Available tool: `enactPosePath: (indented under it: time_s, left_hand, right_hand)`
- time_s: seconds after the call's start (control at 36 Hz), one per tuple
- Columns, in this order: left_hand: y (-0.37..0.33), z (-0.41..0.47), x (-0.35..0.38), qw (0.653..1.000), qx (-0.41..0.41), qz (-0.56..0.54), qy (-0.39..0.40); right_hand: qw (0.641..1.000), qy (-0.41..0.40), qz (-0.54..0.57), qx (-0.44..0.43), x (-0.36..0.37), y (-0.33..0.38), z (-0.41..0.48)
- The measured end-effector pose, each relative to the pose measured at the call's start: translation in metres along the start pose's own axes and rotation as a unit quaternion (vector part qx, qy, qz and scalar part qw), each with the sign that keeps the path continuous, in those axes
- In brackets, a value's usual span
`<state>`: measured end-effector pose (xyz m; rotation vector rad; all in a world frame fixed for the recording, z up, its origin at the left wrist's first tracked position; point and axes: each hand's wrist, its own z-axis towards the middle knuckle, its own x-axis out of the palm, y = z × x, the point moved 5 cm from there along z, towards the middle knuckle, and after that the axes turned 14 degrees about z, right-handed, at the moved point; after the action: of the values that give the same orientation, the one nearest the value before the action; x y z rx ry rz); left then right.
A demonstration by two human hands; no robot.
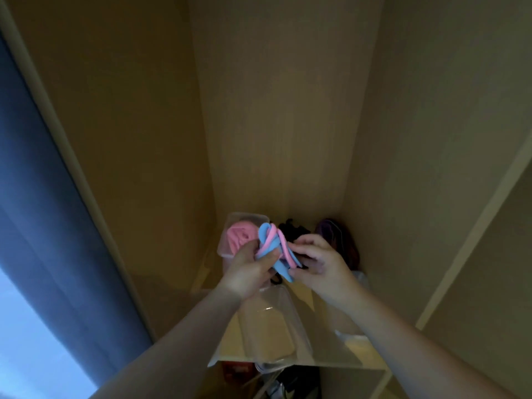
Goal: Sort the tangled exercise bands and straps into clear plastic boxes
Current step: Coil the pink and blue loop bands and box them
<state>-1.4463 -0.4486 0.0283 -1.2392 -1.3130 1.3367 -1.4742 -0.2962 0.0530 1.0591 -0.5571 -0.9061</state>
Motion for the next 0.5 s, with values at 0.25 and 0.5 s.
enactPosePath:
  time_s: [0.25,0.5]
  left_hand:
    - [0.061,-0.031,-0.004,0.992,-0.055,0.114,0.024]
    - [0.092,-0.029,-0.005,0.945,-0.022,0.327,-0.013]
  right_hand:
    - [0.991,0.056,0.0,0.122,0.014,-0.048,-0.038]
    - [0.988,0.053,-0.005,0.148,0.019,-0.069,-0.055]
